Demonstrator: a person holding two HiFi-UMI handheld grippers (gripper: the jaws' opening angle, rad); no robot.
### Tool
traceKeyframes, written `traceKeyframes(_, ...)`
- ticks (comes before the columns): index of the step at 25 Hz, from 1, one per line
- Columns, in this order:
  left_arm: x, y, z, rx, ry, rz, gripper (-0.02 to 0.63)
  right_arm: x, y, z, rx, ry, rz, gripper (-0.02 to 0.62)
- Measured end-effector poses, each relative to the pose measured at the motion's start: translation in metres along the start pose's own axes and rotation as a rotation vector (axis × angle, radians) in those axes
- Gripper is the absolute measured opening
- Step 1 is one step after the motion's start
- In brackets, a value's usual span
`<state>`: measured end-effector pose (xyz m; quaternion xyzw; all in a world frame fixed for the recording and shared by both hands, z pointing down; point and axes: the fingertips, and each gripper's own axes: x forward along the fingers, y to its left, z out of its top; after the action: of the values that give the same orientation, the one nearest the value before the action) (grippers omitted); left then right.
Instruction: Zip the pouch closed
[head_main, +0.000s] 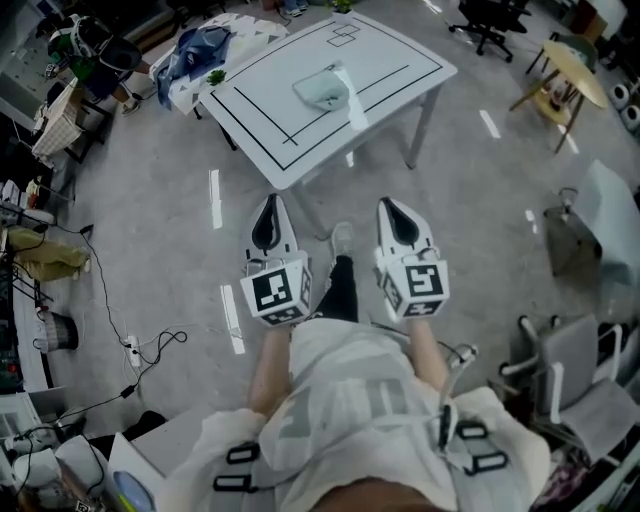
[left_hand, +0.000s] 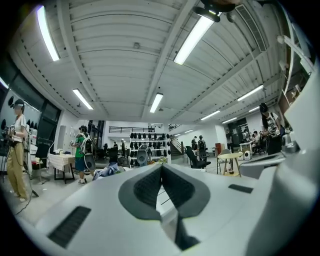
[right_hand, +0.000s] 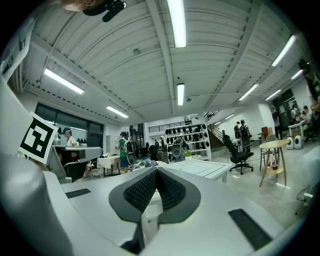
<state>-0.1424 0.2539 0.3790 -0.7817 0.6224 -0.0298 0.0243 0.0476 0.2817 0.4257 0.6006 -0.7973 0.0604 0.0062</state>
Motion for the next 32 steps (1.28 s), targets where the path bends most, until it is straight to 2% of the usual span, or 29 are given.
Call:
traceKeyframes(8, 0.068, 0.003, -0.007, -0.013, -0.007, -0.024, 0.008, 0.051, -0.026, -0.002, 0.016, -0.014, -0.020, 0.008)
traceKeyframes(13, 0.131, 0.005, -0.015, -0.028, 0.012, -0.041, 0.008, 0.102, -0.049, 0.005, 0.020, -0.009, -0.022, 0.008)
traceKeyframes(19, 0.224, 0.023, -0.019, -0.030, 0.034, -0.053, 0.008, 0.190, -0.074, 0.028, -0.001, -0.002, -0.029, 0.008)
traceKeyframes(25, 0.323, 0.050, -0.008, -0.015, 0.048, -0.046, 0.008, 0.293, -0.103, 0.054, -0.034, 0.012, -0.054, 0.008)
traceKeyframes(32, 0.415, 0.080, 0.006, -0.050, 0.034, -0.036, 0.008, 0.391, -0.121, 0.084, -0.057, -0.004, -0.065, 0.008)
